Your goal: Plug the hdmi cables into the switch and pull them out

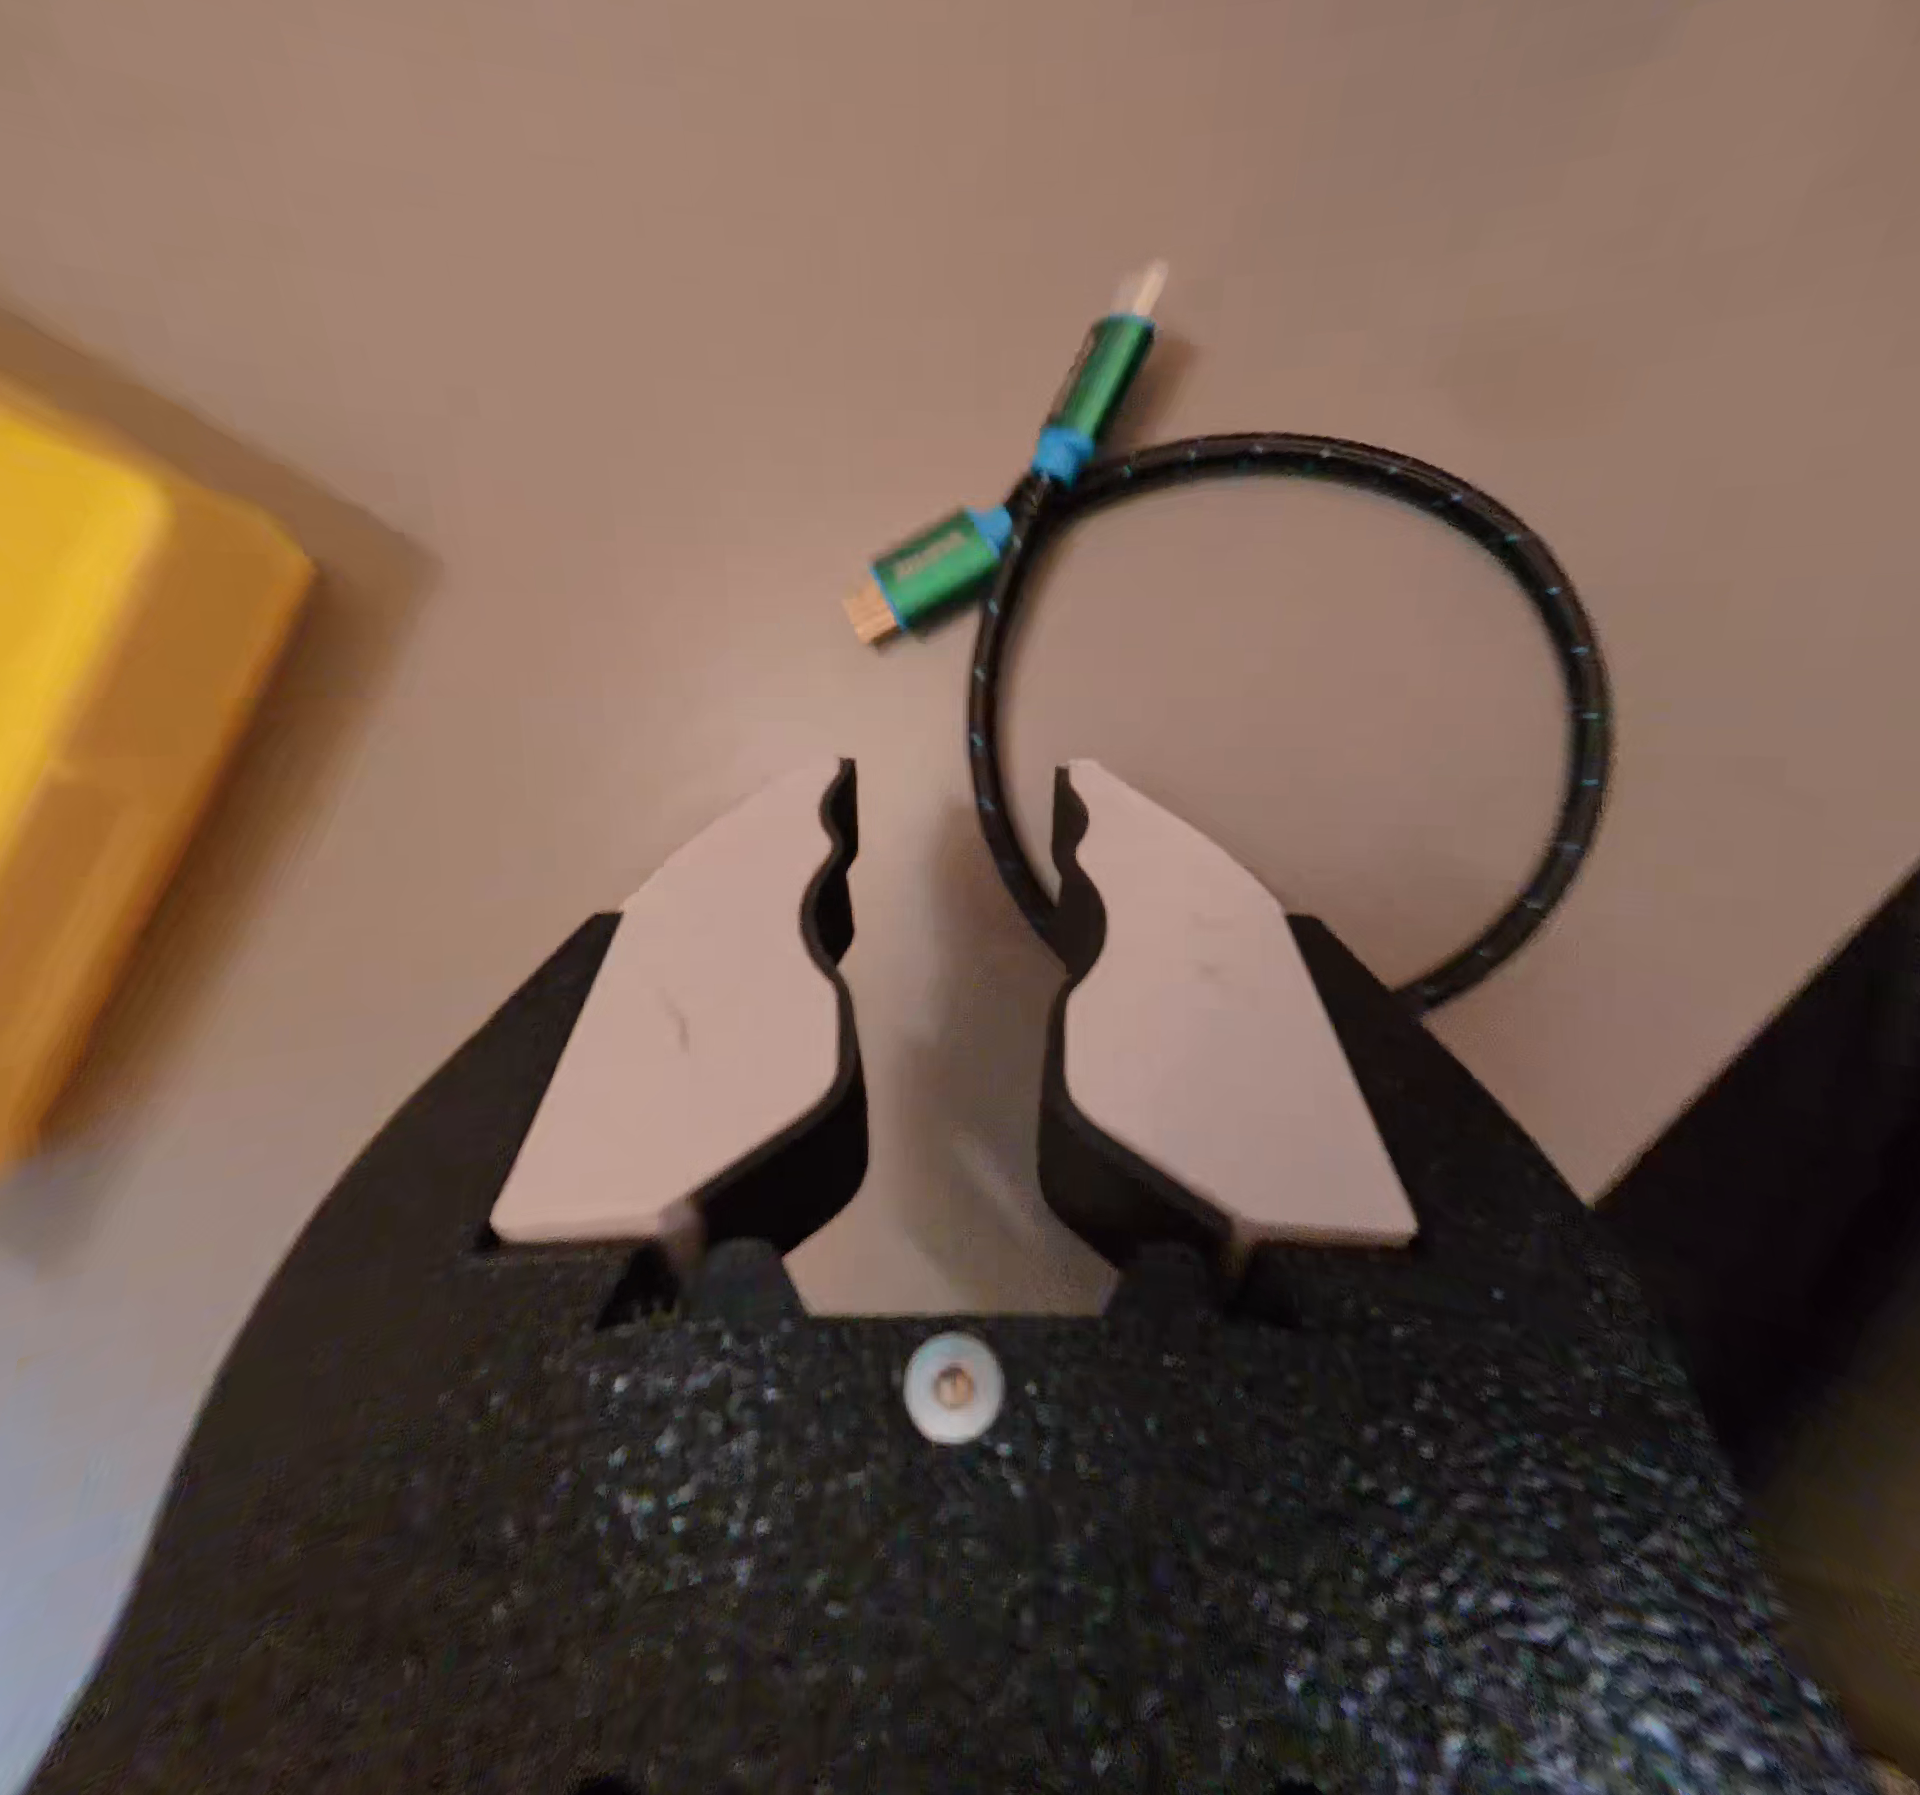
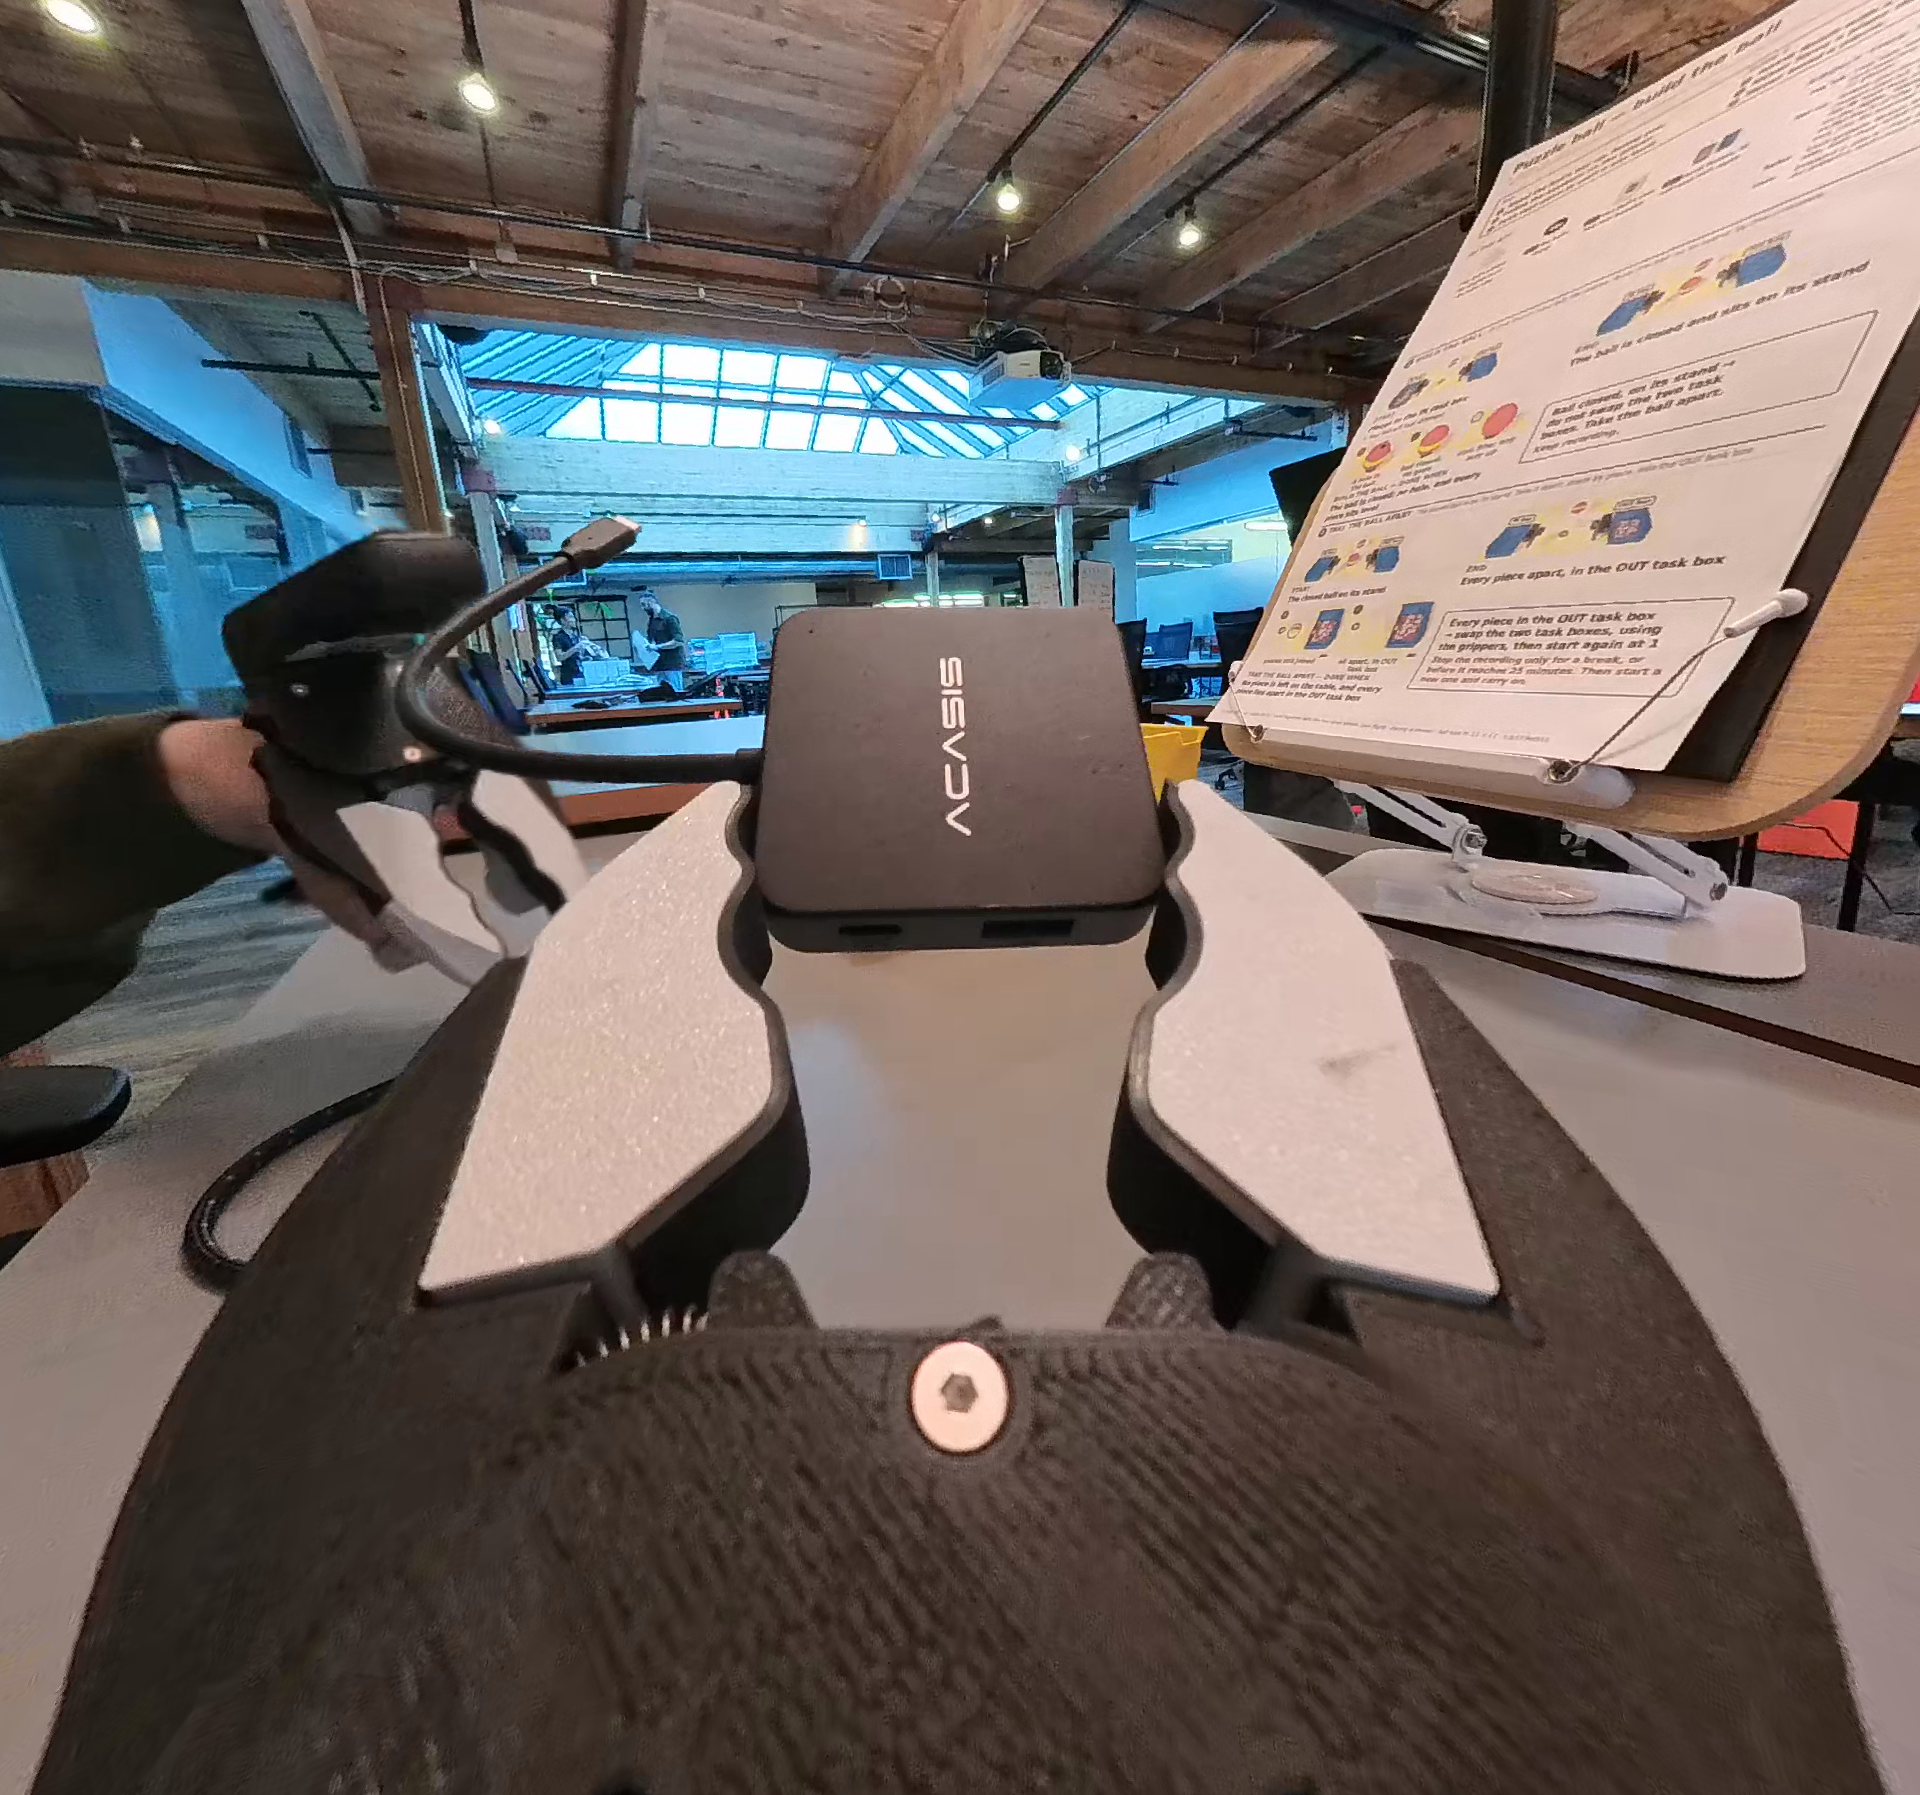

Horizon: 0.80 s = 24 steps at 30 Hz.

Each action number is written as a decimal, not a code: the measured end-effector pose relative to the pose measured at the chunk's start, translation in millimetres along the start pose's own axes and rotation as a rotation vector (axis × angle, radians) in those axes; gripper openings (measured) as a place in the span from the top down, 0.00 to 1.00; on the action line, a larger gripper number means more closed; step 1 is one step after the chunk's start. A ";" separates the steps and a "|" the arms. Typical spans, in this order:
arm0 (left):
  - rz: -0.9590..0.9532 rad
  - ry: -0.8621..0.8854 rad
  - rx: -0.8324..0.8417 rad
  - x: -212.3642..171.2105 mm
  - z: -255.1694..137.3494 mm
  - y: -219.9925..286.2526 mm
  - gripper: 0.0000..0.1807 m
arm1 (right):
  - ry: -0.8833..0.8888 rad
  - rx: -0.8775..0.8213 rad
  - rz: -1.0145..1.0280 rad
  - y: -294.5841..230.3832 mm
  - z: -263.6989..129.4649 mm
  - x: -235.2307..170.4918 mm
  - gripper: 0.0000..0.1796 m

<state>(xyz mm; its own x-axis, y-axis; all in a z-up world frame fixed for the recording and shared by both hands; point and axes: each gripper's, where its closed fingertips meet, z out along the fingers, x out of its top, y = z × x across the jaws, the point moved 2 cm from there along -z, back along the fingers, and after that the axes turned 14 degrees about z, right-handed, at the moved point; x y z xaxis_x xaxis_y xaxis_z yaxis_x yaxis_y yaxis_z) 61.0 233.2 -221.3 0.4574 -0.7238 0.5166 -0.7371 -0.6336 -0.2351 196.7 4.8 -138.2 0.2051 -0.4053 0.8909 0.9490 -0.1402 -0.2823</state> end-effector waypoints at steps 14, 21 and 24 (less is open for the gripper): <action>-0.061 0.002 0.091 -26.0 26.6 14.8 0.97 | 0.009 0.000 -0.013 -1.3 -0.9 0.6 0.60; 0.201 -0.029 0.646 -1.5 -49.9 -59.3 0.97 | 0.004 0.021 -0.027 -4.6 -0.7 -0.4 0.60; 0.520 -0.096 0.821 35.5 -85.3 -60.4 0.97 | 0.001 0.030 -0.033 -5.7 -0.3 -0.9 0.60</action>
<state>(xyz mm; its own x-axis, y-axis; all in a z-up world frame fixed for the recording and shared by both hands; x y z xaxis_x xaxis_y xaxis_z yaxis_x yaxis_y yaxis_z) 79.3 269.1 -118.6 0.2385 -0.9630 0.1259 -0.2990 -0.1961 -0.9339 191.0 5.7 -137.6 0.1736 -0.4015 0.8993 0.9620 -0.1262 -0.2420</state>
